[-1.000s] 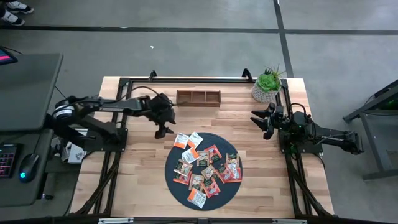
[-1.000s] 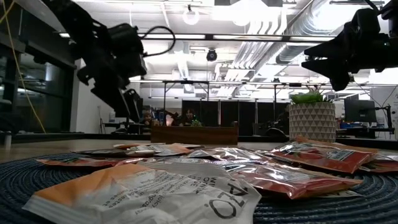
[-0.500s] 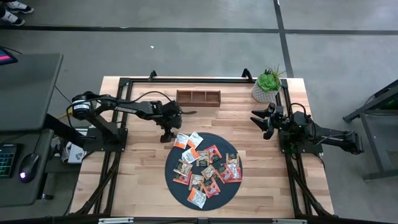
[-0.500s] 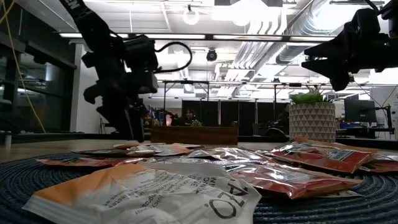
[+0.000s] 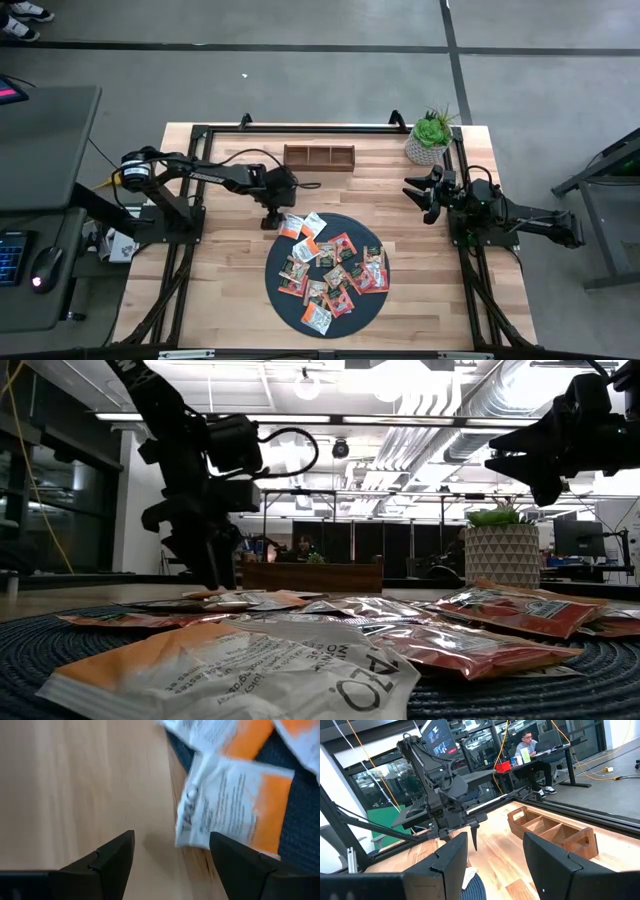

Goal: Pick & Place Tea
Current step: Put the white tea bag into the left section of the wooden organizer

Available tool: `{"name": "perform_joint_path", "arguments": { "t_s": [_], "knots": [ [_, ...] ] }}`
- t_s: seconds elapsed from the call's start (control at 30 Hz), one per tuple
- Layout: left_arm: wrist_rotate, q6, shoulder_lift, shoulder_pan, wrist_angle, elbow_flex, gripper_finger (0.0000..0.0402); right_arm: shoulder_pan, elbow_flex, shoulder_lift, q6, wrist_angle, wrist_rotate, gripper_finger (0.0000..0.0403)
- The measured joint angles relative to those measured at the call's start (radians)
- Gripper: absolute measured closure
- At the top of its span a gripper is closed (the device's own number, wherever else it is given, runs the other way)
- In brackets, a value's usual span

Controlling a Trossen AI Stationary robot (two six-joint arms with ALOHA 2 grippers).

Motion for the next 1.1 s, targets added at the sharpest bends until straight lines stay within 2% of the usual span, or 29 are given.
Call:
{"name": "perform_joint_path", "arguments": {
  "t_s": [0.47,0.87,1.1],
  "knots": [
    [0.024,-0.001,0.039,0.003,0.022,0.002,0.0150,0.000,0.000,0.000,0.000,0.000,0.000,0.0214],
    [0.010,-0.003,0.041,0.004,0.033,0.002,0.0253,0.000,0.000,0.000,0.000,0.000,0.000,0.0214],
    [0.006,-0.039,0.042,0.003,0.054,-0.001,0.0283,0.000,0.000,0.000,0.000,0.000,0.000,0.0214]
  ]
}}
